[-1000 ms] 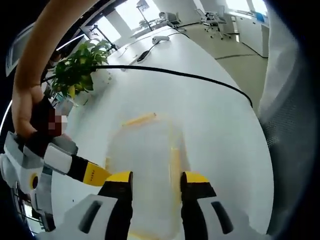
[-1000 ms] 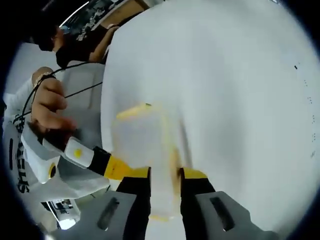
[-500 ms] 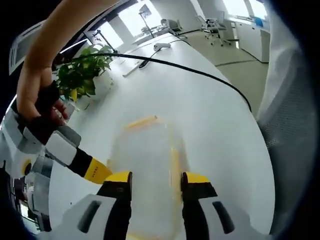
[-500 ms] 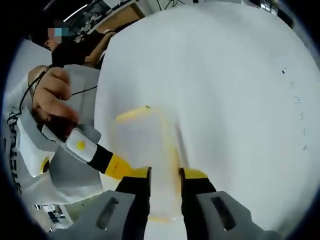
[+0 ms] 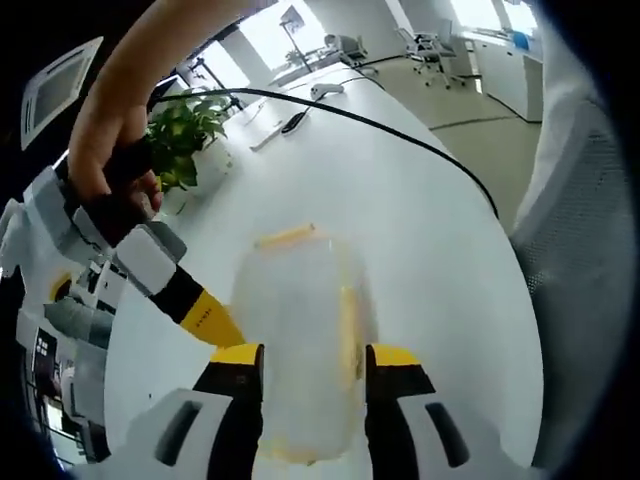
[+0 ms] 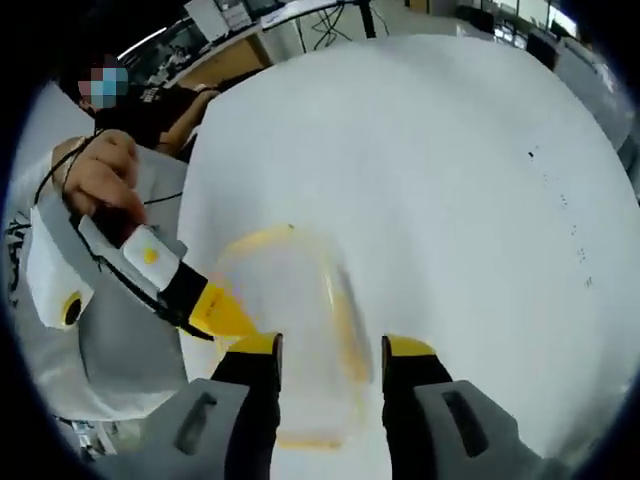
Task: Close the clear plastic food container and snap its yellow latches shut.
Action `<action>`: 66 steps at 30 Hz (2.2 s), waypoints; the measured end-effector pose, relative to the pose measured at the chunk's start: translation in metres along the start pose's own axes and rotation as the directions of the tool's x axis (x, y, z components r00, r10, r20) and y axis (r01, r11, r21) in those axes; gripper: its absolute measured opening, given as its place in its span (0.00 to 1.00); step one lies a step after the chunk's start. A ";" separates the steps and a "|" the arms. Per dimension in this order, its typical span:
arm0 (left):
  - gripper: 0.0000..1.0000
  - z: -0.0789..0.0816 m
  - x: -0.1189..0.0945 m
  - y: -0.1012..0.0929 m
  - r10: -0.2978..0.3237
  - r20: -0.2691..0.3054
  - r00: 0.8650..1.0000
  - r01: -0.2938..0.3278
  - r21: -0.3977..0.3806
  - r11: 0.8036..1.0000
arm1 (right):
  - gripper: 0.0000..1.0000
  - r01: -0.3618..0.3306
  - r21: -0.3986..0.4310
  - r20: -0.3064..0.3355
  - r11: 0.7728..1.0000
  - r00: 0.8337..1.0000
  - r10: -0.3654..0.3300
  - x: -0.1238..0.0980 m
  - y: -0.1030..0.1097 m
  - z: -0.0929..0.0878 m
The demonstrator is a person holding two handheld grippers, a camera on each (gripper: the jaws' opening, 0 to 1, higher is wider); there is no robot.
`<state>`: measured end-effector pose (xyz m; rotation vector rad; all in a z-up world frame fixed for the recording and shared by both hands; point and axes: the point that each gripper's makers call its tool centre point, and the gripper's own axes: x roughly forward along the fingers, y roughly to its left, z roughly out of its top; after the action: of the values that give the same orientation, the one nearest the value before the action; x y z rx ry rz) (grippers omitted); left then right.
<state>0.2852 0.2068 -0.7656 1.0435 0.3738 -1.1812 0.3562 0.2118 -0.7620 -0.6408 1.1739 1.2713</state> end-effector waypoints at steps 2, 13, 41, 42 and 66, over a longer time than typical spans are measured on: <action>0.39 -0.002 -0.006 0.005 0.006 0.000 1.000 -0.006 -0.030 1.000 | 0.36 0.019 -0.020 0.019 1.000 1.000 -0.019 -0.008 0.000 0.000; 0.70 -0.012 -0.020 0.028 0.003 -0.017 1.000 -0.005 -0.130 0.991 | 0.47 0.115 -0.153 0.027 0.981 0.993 -0.112 -0.026 0.015 -0.016; 0.85 -0.041 -0.014 0.024 -0.189 -0.050 0.981 0.165 -0.308 0.937 | 0.80 0.134 -0.242 0.024 0.961 0.991 -0.132 -0.021 0.029 -0.052; 0.85 -0.041 -0.013 0.025 -0.192 -0.053 0.980 0.167 -0.307 0.937 | 0.81 0.132 -0.239 0.016 0.962 0.991 -0.132 -0.020 0.029 -0.056; 0.76 -0.046 0.018 0.008 -0.302 -0.160 0.940 0.275 -0.170 0.946 | 0.74 0.140 -0.240 -0.042 0.961 0.987 -0.155 0.011 0.024 -0.087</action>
<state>0.3118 0.2344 -0.7986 0.9949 0.7706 -1.2996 0.3049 0.1445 -0.7960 -0.9316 1.0103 1.2815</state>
